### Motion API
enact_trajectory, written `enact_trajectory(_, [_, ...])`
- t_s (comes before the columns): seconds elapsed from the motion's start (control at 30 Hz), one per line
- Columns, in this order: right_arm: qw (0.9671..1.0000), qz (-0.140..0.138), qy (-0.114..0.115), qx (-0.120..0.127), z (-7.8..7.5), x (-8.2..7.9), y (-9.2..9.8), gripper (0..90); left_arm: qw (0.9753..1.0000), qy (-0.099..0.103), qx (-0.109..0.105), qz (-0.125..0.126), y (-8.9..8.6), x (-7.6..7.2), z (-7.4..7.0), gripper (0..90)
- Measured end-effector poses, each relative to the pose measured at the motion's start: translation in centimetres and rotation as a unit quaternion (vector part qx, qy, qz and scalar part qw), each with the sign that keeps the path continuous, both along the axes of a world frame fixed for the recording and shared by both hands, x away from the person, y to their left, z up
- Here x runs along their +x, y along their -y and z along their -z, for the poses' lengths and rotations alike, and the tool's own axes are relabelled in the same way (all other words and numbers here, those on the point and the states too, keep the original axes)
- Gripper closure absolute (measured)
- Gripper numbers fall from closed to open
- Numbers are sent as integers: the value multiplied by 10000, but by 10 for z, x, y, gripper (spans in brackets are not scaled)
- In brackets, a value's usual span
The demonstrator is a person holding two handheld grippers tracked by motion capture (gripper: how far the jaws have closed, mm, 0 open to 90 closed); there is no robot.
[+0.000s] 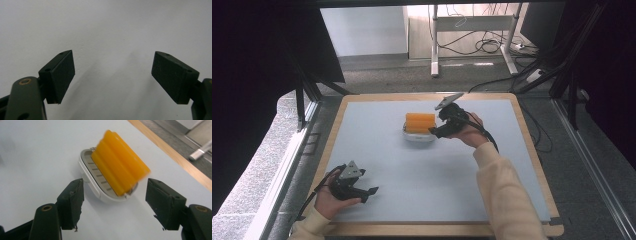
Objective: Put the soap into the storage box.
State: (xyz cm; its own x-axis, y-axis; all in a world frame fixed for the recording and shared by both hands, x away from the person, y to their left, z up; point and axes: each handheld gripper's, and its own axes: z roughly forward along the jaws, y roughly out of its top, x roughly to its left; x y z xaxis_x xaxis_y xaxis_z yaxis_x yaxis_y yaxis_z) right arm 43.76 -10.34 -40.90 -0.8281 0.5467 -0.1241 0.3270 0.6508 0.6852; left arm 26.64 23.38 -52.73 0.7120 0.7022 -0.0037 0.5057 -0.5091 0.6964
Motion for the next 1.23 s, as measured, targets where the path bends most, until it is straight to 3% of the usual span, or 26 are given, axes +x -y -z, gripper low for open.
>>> enact_trajectory(0.17, [9979,557,-36,333,5,-21,32,292,10000,-13,26,3,2,1,1,189])
enact_trajectory(0.2, [9979,557,-36,333,5,-21,32,292,10000,-13,26,3,2,1,1,189])
enact_trajectory(0.23, [9968,685,-57,418,8,-29,45,286,10000,-32,63,29,2,1,1,188])
enact_trajectory(0.67, [9931,1073,-119,463,37,-87,112,263,10000,-5,41,-41,1,3,1,188])
enact_trajectory(0.77, [9926,1063,-178,555,44,-96,121,256,10000,-3,67,-44,1,3,2,188])
enact_trajectory(0.93, [9924,1125,-240,443,54,-98,124,239,10000,42,44,-75,-2,2,0,188])
enact_trajectory(1.1, [9922,1171,23,424,50,-95,121,224,9999,84,9,-90,-1,4,-2,189])
enact_trajectory(1.23, [9917,1221,42,390,53,-95,124,205,9999,44,66,-71,-2,6,-1,188])
